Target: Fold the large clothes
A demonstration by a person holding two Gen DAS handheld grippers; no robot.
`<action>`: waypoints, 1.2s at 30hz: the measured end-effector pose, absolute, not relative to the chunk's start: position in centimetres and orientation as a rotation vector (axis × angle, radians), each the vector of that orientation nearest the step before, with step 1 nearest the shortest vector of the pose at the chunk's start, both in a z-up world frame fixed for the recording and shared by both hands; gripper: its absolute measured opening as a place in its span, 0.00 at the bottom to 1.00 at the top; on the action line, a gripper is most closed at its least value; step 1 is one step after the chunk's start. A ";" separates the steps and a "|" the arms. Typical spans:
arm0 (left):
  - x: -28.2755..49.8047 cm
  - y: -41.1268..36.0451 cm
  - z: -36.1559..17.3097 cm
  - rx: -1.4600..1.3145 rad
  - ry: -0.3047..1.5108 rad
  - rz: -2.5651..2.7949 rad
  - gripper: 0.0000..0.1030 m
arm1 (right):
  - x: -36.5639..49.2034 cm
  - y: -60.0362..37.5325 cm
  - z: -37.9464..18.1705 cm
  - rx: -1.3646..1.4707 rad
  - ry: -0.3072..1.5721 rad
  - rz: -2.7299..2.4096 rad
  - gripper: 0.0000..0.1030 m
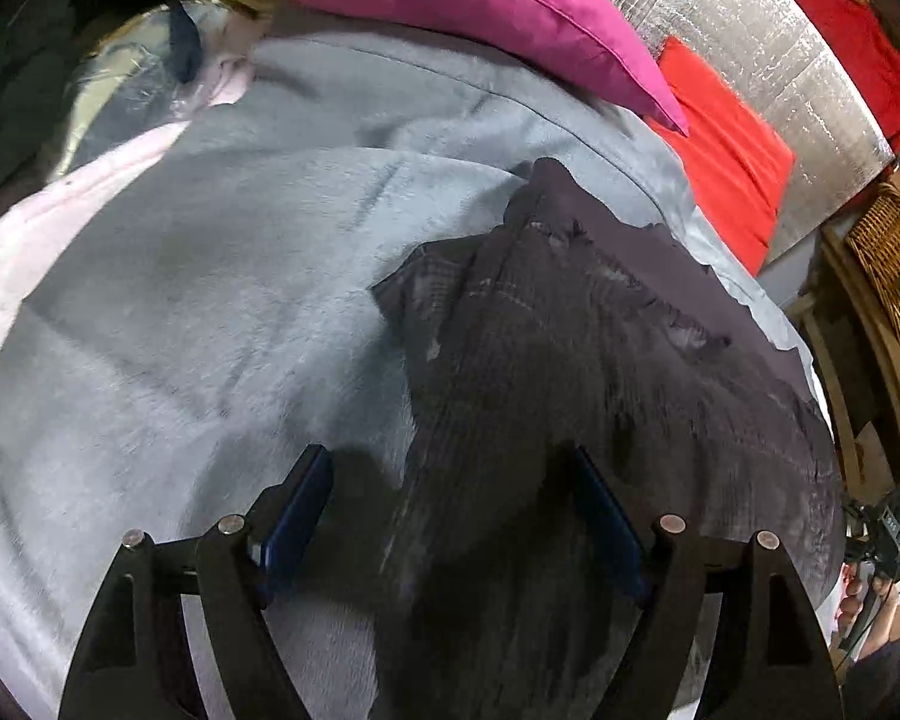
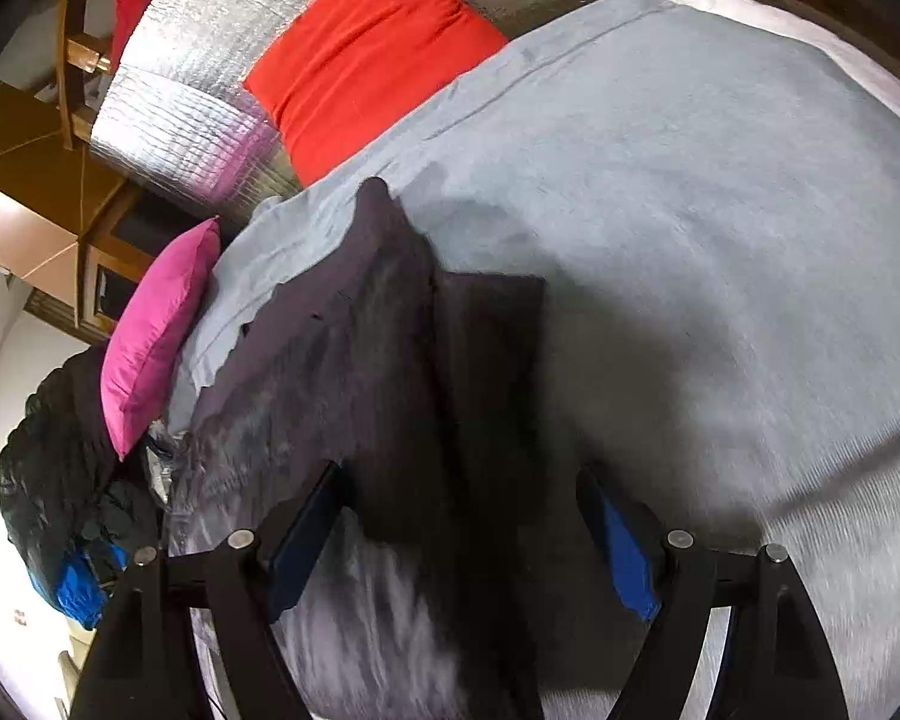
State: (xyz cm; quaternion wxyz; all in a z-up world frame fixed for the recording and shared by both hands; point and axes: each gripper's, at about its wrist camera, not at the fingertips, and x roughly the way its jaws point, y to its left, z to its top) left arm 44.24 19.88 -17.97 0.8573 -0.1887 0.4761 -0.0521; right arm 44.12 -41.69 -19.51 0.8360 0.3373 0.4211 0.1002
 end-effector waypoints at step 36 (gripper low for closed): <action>51.2 16.8 -13.5 -0.190 0.940 -0.146 0.67 | 51.2 -39.7 -14.1 0.469 0.884 0.216 0.76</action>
